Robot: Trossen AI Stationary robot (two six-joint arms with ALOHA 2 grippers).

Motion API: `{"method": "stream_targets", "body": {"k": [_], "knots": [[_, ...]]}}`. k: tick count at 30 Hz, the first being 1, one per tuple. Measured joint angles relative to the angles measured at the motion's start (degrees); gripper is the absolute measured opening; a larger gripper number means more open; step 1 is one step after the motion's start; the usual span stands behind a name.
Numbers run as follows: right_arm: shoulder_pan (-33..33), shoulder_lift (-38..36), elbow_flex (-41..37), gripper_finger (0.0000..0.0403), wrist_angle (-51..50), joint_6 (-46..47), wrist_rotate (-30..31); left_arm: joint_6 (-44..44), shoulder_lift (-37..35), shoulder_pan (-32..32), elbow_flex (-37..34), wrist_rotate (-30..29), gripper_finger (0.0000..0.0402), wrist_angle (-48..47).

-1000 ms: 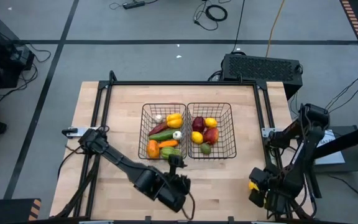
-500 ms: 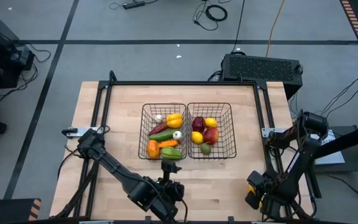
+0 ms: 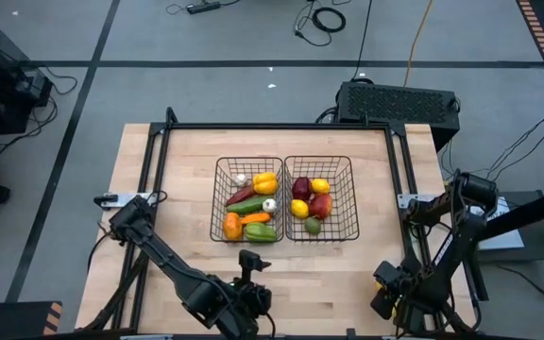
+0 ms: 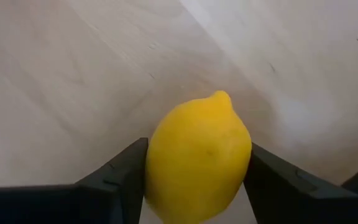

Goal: Sort produce into baskets
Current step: Put the yellow lemon into the right black wire basket

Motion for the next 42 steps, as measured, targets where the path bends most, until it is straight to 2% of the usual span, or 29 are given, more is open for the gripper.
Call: {"method": "stream_targets", "body": {"k": [5,9,12,15,17,20,22,29,31,33,38,42], "knots": [[-0.9,-1.3,-0.1,0.0220,2.3,-0.5,0.0,0.1,-2.3,0.1,0.1,-4.0,0.0393,-5.4],[-2.1,-3.8,-0.1,0.0222,4.9,-4.4,1.6,0.0,-4.1,0.6,-0.4,-7.6,0.0393,-9.8],[-3.1,-7.4,-0.1,0.0220,6.5,-8.5,6.9,0.4,-6.2,1.7,-2.3,-11.8,0.0393,-11.9],[-4.7,-12.1,-0.1,0.0221,7.2,-14.0,13.7,2.2,-9.6,4.5,-5.1,-11.9,0.0393,-10.2],[-6.0,-15.9,-0.1,0.0223,7.2,-18.7,18.6,4.9,-11.9,6.8,-7.8,-9.5,0.0393,-5.3],[-8.6,-21.4,-0.1,0.0223,7.2,-27.7,26.6,13.3,-14.6,9.6,-12.7,-0.4,0.0393,6.5],[-10.5,-25.1,-0.1,0.0223,7.4,-34.1,31.7,17.0,-16.4,10.8,-15.8,3.1,0.0393,11.3],[-19.1,-34.8,0.0,0.0224,6.8,-54.4,45.1,18.0,-24.4,15.4,-27.1,3.3,0.0393,20.5],[-22.4,-35.6,0.0,0.0224,4.9,-58.4,46.5,18.0,-27.9,16.2,-31.8,2.8,0.0393,24.2],[-25.5,-35.3,0.0,0.0224,1.9,-59.6,46.1,18.4,-31.8,17.1,-37.0,2.4,0.0393,32.0],[-31.8,-31.6,0.0,0.0224,-0.4,-61.2,40.2,20.8,-41.0,18.3,-50.2,2.0,0.0393,48.8],[-34.7,-27.6,0.0,0.0224,-0.3,-63.0,39.0,22.2,-47.3,19.0,-57.7,2.1,0.0393,58.9]]}}
